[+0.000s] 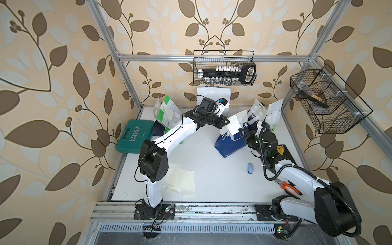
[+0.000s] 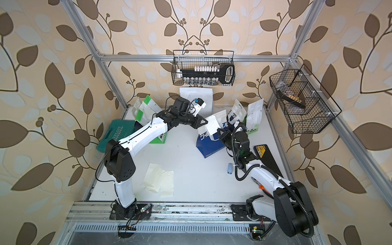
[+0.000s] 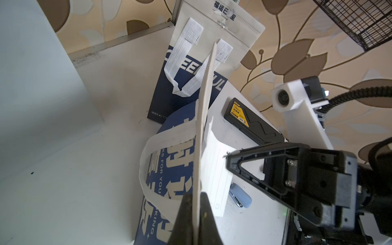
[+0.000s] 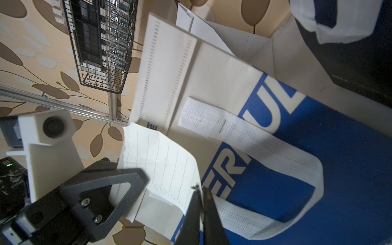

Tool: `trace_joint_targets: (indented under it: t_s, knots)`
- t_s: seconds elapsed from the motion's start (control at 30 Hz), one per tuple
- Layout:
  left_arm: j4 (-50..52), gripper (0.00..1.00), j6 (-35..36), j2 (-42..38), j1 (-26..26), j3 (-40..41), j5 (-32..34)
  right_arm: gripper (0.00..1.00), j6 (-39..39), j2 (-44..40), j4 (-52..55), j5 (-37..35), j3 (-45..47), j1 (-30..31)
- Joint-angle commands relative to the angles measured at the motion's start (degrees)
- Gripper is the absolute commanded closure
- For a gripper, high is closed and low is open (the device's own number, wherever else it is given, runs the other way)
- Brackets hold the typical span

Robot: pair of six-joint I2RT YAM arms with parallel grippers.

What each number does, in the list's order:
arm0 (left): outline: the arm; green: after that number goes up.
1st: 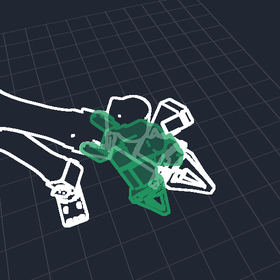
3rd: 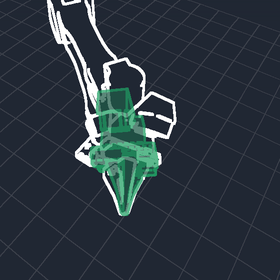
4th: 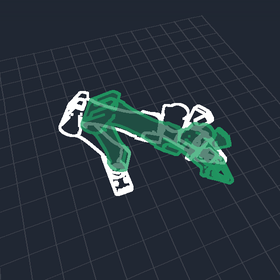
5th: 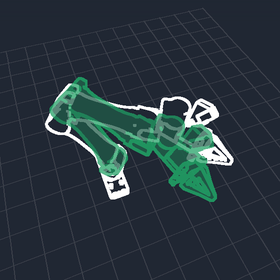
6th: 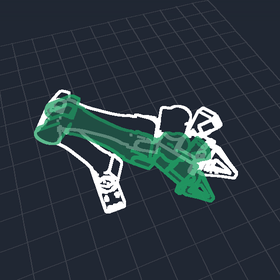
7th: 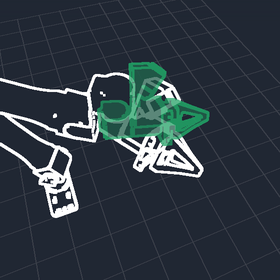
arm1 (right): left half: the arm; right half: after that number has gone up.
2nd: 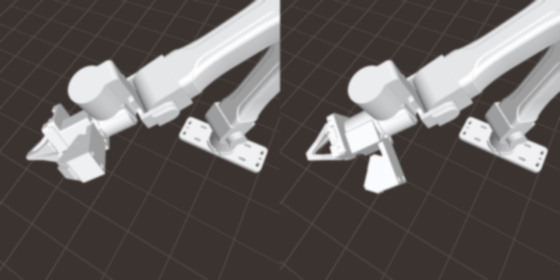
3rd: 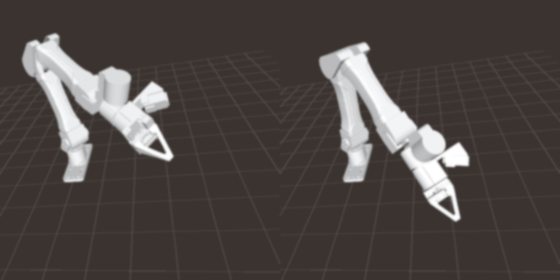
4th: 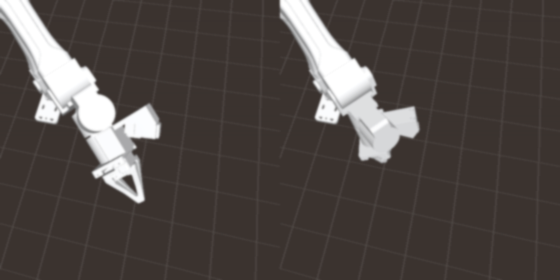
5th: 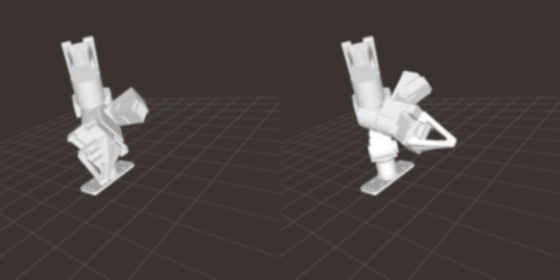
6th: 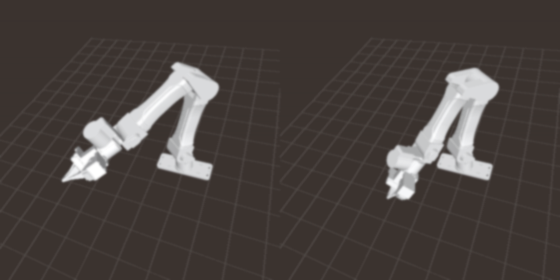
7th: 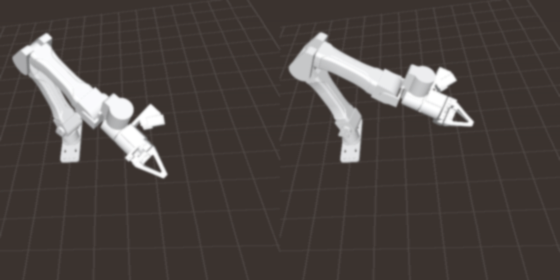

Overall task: Staple the receipts to the bags
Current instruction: Hold the receipt from the takeout bag, then pick up the stapler from the center of the board.

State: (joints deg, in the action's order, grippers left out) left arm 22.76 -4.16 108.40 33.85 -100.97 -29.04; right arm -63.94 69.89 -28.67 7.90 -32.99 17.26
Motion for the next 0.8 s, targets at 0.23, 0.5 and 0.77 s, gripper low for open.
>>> trace_joint_targets:
  t_s: [0.23,0.5,0.77]
  knots:
    - [6.1,1.00,4.2,-9.5,0.8,1.2,9.2,0.37,13.6,-15.7,27.2,-2.3,-2.3,0.2]
    - [8.0,1.00,-1.3,-24.5,0.8,13.4,18.4,0.29,20.8,-15.0,54.9,-3.3,-6.4,-0.8]
    - [9.1,1.00,-7.3,-35.2,0.7,21.7,19.2,0.30,24.7,-2.1,66.3,-9.9,-8.5,-1.7]
